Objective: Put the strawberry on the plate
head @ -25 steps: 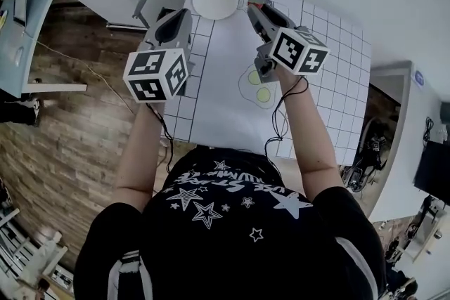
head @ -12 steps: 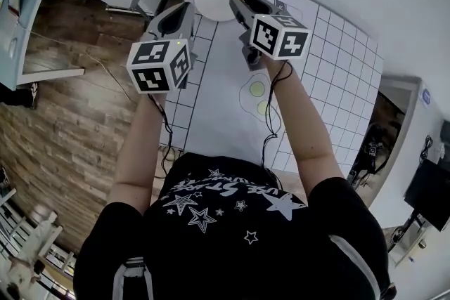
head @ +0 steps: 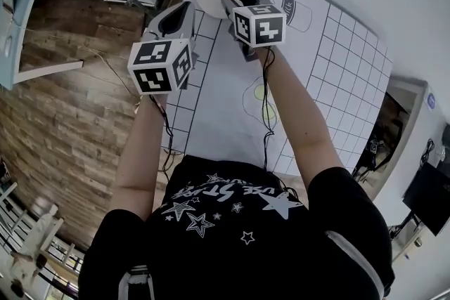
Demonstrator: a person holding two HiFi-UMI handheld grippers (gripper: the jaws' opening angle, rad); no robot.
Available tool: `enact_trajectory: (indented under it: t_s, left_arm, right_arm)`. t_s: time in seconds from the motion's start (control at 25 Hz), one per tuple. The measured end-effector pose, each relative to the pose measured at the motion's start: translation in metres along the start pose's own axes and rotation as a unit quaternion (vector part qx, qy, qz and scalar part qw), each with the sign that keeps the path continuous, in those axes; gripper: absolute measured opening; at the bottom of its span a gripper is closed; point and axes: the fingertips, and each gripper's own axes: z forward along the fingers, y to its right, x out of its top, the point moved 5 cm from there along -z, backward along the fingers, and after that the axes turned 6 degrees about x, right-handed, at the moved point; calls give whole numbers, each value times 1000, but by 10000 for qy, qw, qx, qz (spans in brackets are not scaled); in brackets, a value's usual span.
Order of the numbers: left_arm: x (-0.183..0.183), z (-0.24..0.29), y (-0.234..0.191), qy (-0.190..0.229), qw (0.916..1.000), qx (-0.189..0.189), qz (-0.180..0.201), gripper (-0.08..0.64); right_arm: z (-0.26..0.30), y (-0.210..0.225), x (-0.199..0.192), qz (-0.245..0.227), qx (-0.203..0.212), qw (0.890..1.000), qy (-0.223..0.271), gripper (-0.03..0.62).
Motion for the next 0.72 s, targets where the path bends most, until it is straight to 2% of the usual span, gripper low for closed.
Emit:
enact_trajectory:
  t_s: [0.32,0.52,0.72]
  left_arm:
    - [-13,8,-2,-251,9996,-65,-71,8]
    - [-13,7,-1,-252,9996,-66,-56,9]
    - [-13,1,0,-234,9997,-68,-22,9]
  right_arm:
    - [16,1,-8,-256,-152,9993,-242,137]
    - [18,0,-12,-310,6,9990,-335,137]
    - [17,0,-14,-301,-92,9987,-407,151]
